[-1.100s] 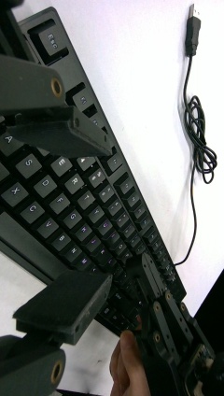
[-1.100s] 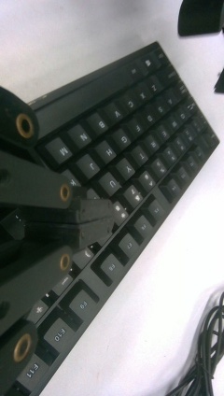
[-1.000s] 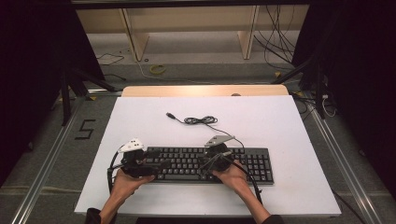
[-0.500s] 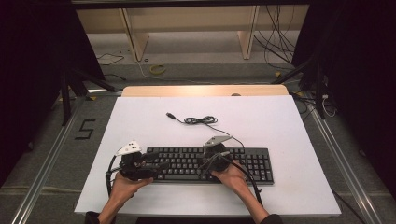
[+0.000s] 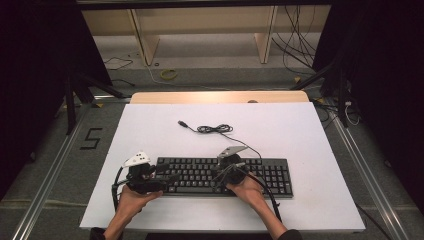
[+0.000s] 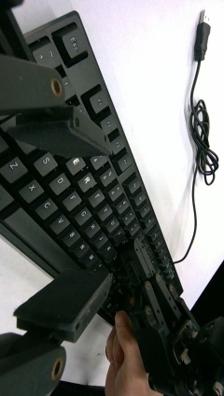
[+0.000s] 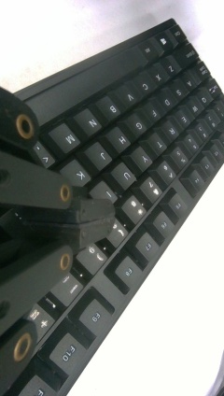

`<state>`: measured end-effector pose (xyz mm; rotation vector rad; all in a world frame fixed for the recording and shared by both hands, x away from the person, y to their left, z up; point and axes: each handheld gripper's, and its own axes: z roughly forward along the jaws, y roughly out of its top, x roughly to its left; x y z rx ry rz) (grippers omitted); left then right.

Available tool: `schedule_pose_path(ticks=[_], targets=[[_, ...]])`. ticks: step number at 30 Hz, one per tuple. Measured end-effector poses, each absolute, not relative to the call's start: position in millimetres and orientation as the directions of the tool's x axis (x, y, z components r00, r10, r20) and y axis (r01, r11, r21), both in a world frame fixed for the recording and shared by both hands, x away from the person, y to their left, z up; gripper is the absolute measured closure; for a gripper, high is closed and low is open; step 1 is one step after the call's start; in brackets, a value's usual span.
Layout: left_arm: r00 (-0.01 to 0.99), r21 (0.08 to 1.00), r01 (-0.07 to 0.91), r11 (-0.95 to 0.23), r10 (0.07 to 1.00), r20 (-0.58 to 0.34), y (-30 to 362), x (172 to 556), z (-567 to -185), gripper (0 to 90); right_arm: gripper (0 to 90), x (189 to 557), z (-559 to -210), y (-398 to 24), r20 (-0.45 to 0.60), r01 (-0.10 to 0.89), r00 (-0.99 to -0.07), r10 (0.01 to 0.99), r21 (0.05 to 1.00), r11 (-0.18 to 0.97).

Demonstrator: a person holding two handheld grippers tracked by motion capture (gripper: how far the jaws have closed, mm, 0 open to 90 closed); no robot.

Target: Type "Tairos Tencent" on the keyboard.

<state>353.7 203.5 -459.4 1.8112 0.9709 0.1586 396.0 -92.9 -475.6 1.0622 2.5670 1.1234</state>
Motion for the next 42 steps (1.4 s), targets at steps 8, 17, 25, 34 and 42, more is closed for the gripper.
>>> schedule_pose_path(ticks=[8, 17, 25, 34, 42], targets=[[0.647, 0.817, 0.559, -0.140, 0.690, -0.324, 208, 359, -460, 33.8, 83.2, 392, -472, -95, 0.160, 0.546, -0.731, 0.664, 0.720, 0.428], [0.627, 0.789, 0.588, -0.180, 0.717, -0.304, 208, 362, -463, 39.7, 66.7, 388, -465, -99, 0.177, 0.534, -0.737, 0.652, 0.745, 0.401], [0.633, 0.755, 0.606, -0.250, 0.726, -0.267, 204, 367, -464, 57.2, 56.7, 384, -456, -105, 0.205, 0.528, -0.740, 0.640, 0.766, 0.365], [0.645, 0.716, 0.624, -0.312, 0.723, -0.247, 199, 372, -468, 74.0, 48.0, 378, -450, -111, 0.214, 0.508, -0.753, 0.622, 0.790, 0.344], [0.655, 0.700, 0.626, -0.344, 0.719, -0.233, 197, 373, -468, 82.9, 43.5, 372, -445, -116, 0.222, 0.499, -0.759, 0.612, 0.802, 0.329]])
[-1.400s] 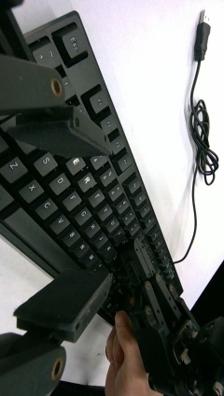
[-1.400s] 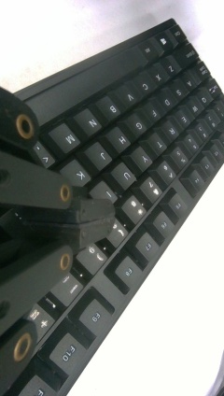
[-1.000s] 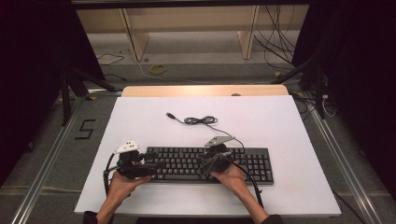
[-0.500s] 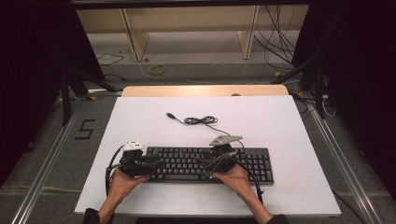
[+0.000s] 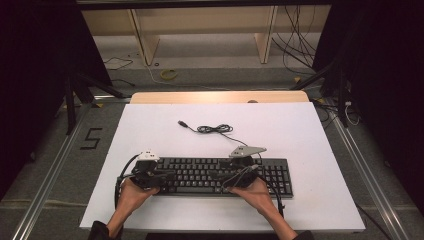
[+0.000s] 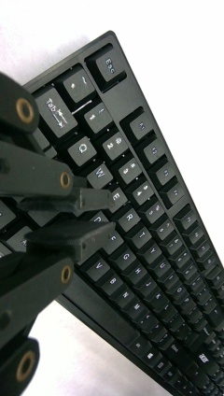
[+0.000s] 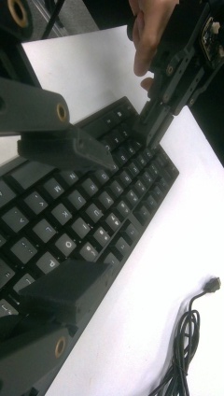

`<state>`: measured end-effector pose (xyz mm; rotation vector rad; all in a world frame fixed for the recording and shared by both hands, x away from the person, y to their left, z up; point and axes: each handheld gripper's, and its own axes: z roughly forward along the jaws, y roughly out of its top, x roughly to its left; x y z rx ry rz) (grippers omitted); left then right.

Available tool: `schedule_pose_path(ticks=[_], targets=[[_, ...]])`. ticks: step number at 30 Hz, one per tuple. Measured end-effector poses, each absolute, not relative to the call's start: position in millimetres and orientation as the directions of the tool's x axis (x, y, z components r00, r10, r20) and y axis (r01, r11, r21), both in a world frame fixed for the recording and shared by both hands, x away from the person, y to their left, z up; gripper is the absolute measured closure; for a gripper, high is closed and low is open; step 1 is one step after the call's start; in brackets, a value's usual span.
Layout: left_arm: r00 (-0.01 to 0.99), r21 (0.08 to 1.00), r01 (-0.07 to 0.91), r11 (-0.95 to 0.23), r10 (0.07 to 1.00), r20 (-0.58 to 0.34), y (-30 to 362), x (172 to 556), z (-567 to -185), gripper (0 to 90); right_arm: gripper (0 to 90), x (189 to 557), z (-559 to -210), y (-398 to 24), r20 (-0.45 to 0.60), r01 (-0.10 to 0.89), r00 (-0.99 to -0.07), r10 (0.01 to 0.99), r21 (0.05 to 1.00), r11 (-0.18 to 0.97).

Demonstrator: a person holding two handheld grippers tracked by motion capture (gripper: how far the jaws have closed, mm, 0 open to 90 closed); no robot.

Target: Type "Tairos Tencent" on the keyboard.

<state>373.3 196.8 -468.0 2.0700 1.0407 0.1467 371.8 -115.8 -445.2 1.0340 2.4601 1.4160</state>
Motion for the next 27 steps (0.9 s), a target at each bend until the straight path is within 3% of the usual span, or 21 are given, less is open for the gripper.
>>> schedule_pose_path(ticks=[7, 27], targets=[[0.666, 0.682, 0.630, -0.372, 0.711, -0.228, 195, 375, -468, 88.6, 42.4, 368, -443, -120, 0.223, 0.491, -0.763, 0.607, 0.811, 0.318], [0.672, 0.660, 0.637, -0.398, 0.706, -0.223, 191, 382, -469, 88.9, 37.4, 358, -443, -125, 0.219, 0.478, -0.770, 0.599, 0.821, 0.314]])
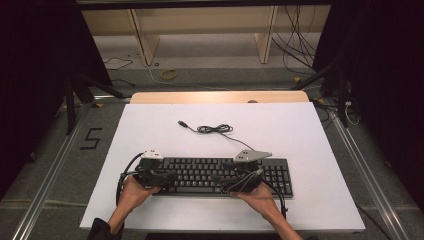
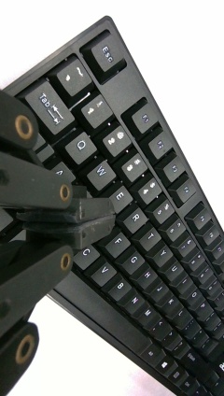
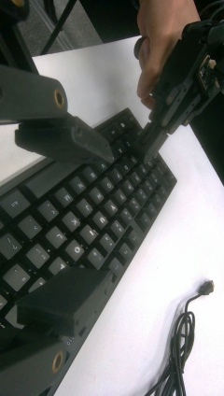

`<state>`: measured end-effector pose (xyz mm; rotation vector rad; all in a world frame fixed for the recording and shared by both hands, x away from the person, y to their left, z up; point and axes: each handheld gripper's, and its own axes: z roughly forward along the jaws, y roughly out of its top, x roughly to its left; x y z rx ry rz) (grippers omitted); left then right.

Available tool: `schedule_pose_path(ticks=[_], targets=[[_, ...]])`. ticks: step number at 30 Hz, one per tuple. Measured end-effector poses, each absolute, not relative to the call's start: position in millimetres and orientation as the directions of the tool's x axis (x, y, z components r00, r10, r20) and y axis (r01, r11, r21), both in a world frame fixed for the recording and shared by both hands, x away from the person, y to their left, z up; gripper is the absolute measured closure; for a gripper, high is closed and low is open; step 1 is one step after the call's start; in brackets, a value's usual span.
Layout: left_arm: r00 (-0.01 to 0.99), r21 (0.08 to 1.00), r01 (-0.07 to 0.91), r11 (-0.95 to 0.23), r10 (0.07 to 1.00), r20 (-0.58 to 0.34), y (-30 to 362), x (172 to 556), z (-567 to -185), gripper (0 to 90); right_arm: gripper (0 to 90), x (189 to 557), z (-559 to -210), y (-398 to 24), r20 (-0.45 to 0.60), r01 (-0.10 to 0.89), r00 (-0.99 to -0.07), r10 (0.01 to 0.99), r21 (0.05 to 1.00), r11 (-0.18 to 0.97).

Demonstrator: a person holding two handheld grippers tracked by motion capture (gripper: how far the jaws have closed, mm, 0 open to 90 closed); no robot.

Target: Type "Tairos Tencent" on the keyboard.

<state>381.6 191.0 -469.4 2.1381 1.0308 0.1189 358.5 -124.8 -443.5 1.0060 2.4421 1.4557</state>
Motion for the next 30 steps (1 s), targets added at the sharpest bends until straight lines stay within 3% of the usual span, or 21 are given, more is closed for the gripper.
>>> schedule_pose_path(ticks=[22, 30], targets=[[0.666, 0.663, 0.636, -0.395, 0.715, -0.213, 187, 382, -473, 88.8, 37.9, 355, -443, -127, 0.216, 0.473, -0.773, 0.596, 0.822, 0.315], [0.659, 0.690, 0.631, -0.355, 0.715, -0.235, 194, 381, -466, 82.0, 37.8, 356, -443, -129, 0.216, 0.474, -0.771, 0.599, 0.823, 0.313]])
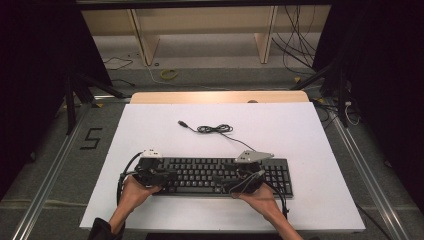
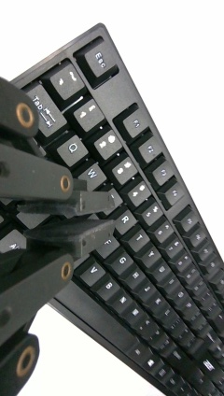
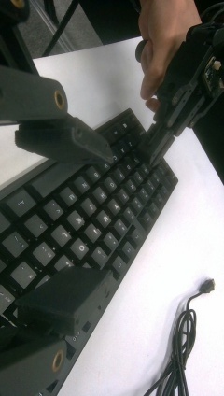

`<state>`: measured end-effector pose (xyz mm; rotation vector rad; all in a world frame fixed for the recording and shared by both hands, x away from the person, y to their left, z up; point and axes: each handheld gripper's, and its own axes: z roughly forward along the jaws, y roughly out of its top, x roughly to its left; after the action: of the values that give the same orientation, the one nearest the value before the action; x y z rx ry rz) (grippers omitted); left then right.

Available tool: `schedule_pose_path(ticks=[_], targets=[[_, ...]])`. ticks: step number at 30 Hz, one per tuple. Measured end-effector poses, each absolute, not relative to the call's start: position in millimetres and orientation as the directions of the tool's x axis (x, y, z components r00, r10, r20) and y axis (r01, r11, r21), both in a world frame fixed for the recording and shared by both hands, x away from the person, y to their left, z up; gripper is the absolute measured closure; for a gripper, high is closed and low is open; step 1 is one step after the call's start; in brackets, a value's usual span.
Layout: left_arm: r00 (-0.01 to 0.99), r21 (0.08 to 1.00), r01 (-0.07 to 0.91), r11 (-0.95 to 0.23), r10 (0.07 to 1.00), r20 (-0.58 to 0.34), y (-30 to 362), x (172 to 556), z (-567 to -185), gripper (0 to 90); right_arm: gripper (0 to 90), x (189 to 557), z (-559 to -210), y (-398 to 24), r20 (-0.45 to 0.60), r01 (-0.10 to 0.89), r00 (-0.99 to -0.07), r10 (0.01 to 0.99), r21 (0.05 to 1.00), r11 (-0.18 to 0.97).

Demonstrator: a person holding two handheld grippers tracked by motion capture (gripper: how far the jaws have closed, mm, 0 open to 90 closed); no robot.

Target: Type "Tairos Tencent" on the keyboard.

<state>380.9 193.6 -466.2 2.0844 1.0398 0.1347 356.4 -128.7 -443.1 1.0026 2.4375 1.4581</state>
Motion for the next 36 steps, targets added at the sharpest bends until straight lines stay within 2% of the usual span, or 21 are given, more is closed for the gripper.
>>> schedule_pose_path(ticks=[5, 21, 29, 36], targets=[[0.649, 0.703, 0.633, -0.323, 0.717, -0.255, 195, 380, -464, 76.2, 37.8, 357, -443, -129, 0.217, 0.475, -0.769, 0.601, 0.823, 0.310], [0.622, 0.739, 0.633, -0.229, 0.719, -0.310, 201, 376, -457, 48.1, 37.9, 356, -444, -126, 0.225, 0.481, -0.769, 0.598, 0.820, 0.310], [0.619, 0.764, 0.616, -0.191, 0.717, -0.320, 204, 373, -454, 41.0, 38.1, 356, -443, -124, 0.223, 0.476, -0.775, 0.591, 0.822, 0.313], [0.618, 0.779, 0.604, -0.168, 0.715, -0.326, 206, 370, -452, 38.4, 38.3, 356, -443, -122, 0.230, 0.479, -0.776, 0.587, 0.821, 0.311]])
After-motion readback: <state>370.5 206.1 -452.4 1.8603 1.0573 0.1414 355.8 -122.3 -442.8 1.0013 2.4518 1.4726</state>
